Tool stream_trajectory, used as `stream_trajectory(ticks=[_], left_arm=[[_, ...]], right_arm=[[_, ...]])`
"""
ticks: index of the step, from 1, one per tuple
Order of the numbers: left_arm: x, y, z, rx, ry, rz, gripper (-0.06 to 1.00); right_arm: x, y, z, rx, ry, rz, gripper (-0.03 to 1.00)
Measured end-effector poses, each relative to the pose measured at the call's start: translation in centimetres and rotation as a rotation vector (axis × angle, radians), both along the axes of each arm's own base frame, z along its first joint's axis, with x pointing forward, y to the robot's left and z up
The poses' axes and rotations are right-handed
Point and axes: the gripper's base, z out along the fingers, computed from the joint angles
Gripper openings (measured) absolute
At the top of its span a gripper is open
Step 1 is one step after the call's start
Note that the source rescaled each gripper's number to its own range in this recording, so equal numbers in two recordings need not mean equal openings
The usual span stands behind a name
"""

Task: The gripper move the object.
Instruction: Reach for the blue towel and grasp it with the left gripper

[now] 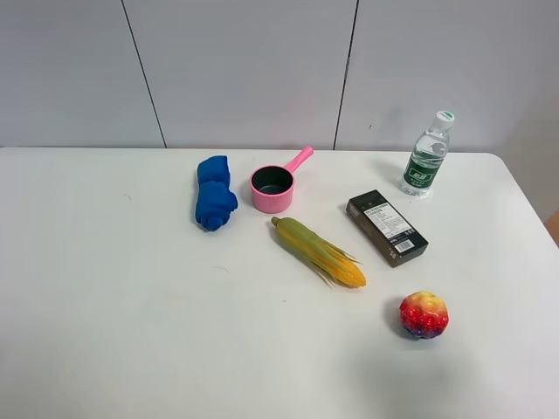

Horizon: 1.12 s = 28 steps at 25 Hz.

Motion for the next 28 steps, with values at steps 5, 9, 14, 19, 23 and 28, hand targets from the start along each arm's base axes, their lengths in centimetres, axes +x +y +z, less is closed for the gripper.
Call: stream_trajectory(ticks=[5, 9, 14, 19, 23, 28], left_arm=[[0.0, -0.1, 0.3, -0.010, -0.021, -0.006, 1.00], [1.5, -0.2, 3.1, -0.031, -0.105, -0.008, 1.00], [7.8, -0.4, 4.6, -0.077, 0.043, -0.015, 1.00], [15.2, -0.9, 3.0, -0.151, 0.146, -0.026, 1.00], [19.6, -2.2, 0.9, -0.144, 0.185, -0.078, 1.00], [23.8, -6.0, -1.1, -0.116, 0.231, -0.194, 1.00]], right_arm=[[0.0, 0.0, 0.0, 0.000, 0.000, 0.000, 1.00], [0.0, 0.0, 0.0, 0.000, 0.000, 0.000, 1.00], [0.0, 0.0, 0.0, 0.000, 0.000, 0.000, 1.00], [0.0, 0.0, 0.0, 0.000, 0.000, 0.000, 1.00], [0.0, 0.0, 0.0, 0.000, 0.000, 0.000, 1.00], [0.0, 0.0, 0.0, 0.000, 0.000, 0.000, 1.00]])
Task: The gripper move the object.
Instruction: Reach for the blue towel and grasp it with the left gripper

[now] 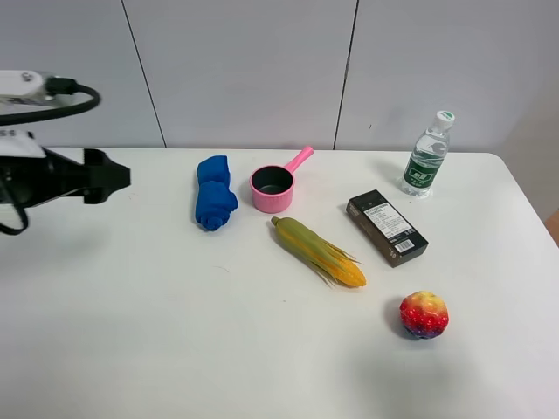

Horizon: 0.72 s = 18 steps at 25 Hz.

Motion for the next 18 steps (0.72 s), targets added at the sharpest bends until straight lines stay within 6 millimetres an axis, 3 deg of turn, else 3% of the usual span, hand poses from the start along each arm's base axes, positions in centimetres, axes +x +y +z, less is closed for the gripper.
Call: stream_trajectory(ticks=[4, 10, 18], left_arm=[[3.9, -2.5, -1.6, 0.020, 0.073, -0.051, 1.00], [9.9, -4.3, -3.5, 0.033, 0.125, -0.054, 1.00], [15.4, -6.3, -6.7, 0.003, 0.218, -0.050, 1.00]], right_arm=[[0.0, 0.0, 0.0, 0.000, 0.000, 0.000, 1.00], [0.0, 0.0, 0.0, 0.000, 0.000, 0.000, 1.00], [0.0, 0.0, 0.0, 0.000, 0.000, 0.000, 1.00]])
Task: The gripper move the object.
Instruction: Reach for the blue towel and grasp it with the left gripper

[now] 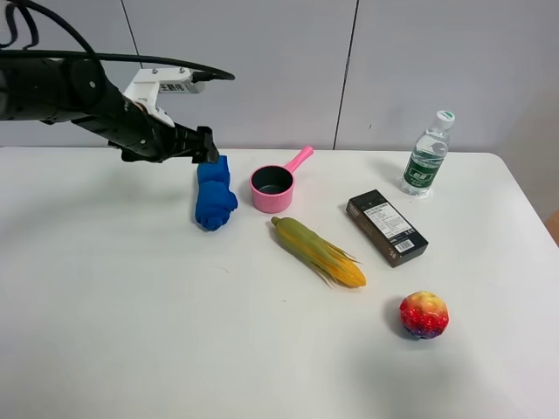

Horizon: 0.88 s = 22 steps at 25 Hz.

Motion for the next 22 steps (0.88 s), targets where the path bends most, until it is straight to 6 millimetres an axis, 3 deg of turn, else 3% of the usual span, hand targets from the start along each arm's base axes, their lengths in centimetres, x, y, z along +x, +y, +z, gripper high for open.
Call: stream_trajectory(ticks=[7, 12, 22], left_arm=[[2.2, -0.7, -3.7, 0.010, 0.066, 0.002, 1.00], [3.4, -1.1, -5.3, 0.015, 0.083, 0.000, 1.00], [4.3, -1.4, -9.1, 0.039, 0.147, -0.006, 1.00]], right_arm=[[0.0, 0.0, 0.0, 0.000, 0.000, 0.000, 1.00], [0.0, 0.0, 0.0, 0.000, 0.000, 0.000, 1.00], [0.0, 0.0, 0.0, 0.000, 0.000, 0.000, 1.00]])
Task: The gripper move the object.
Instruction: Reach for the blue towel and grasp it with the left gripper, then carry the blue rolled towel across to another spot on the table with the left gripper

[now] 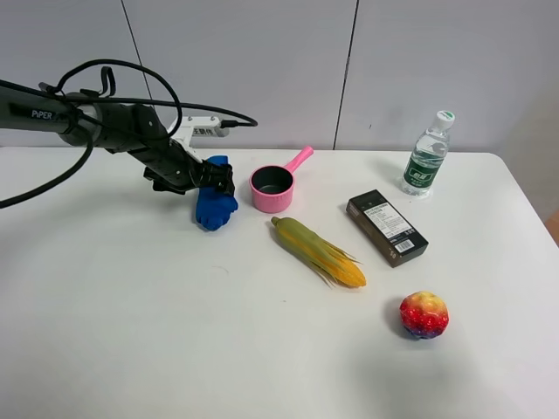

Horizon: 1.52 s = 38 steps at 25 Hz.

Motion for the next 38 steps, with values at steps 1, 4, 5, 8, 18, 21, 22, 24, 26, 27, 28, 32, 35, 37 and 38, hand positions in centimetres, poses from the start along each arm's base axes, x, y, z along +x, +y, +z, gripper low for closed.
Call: stream_trajectory(ticks=[1, 4, 5, 8, 18, 21, 22, 24, 26, 27, 28, 32, 35, 37, 38], left_arm=[[0.0, 0.0, -0.7, 0.004, 0.013, 0.000, 1.00], [0.0, 0.0, -1.3, 0.007, 0.019, 0.003, 1.00], [0.1, 0.0, -1.3, 0.007, 0.018, 0.003, 1.00], [0.0, 0.0, -1.4, 0.006, 0.022, 0.003, 0.80], [-0.4, -0.3, -0.6, -0.018, 0.078, -0.005, 0.02], [-0.4, -0.2, 2.5, -0.019, -0.004, -0.018, 0.02], [-0.3, -0.2, 3.9, -0.028, -0.043, -0.014, 0.02], [-0.4, -0.1, 7.0, -0.049, -0.139, -0.006, 0.02], [-0.7, -0.3, 9.9, -0.066, -0.224, -0.010, 0.02], [-1.2, -0.7, 11.4, -0.071, -0.263, -0.030, 0.02], [-1.5, -1.2, 12.2, -0.067, -0.287, -0.057, 0.02], [-3.3, -4.9, 14.2, -0.053, -0.342, -0.212, 0.02], [-3.9, -7.4, 15.0, -0.045, -0.357, -0.307, 0.02], [-4.4, -9.9, 15.3, -0.028, -0.374, -0.394, 0.02], [-4.5, -11.0, 15.6, -0.021, -0.381, -0.436, 0.02]], right_arm=[[0.0, 0.0, 0.0, 0.000, 0.000, 0.000, 1.00], [0.0, 0.0, 0.0, 0.000, 0.000, 0.000, 1.00], [0.0, 0.0, 0.0, 0.000, 0.000, 0.000, 1.00], [0.0, 0.0, 0.0, 0.000, 0.000, 0.000, 1.00], [0.0, 0.0, 0.0, 0.000, 0.000, 0.000, 1.00], [0.0, 0.0, 0.0, 0.000, 0.000, 0.000, 1.00], [0.0, 0.0, 0.0, 0.000, 0.000, 0.000, 1.00], [0.0, 0.0, 0.0, 0.000, 0.000, 0.000, 1.00], [0.0, 0.0, 0.0, 0.000, 0.000, 0.000, 1.00], [0.0, 0.0, 0.0, 0.000, 0.000, 0.000, 1.00], [0.0, 0.0, 0.0, 0.000, 0.000, 0.000, 1.00], [0.0, 0.0, 0.0, 0.000, 0.000, 0.000, 1.00], [0.0, 0.0, 0.0, 0.000, 0.000, 0.000, 1.00], [0.0, 0.0, 0.0, 0.000, 0.000, 0.000, 1.00], [0.0, 0.0, 0.0, 0.000, 0.000, 0.000, 1.00]])
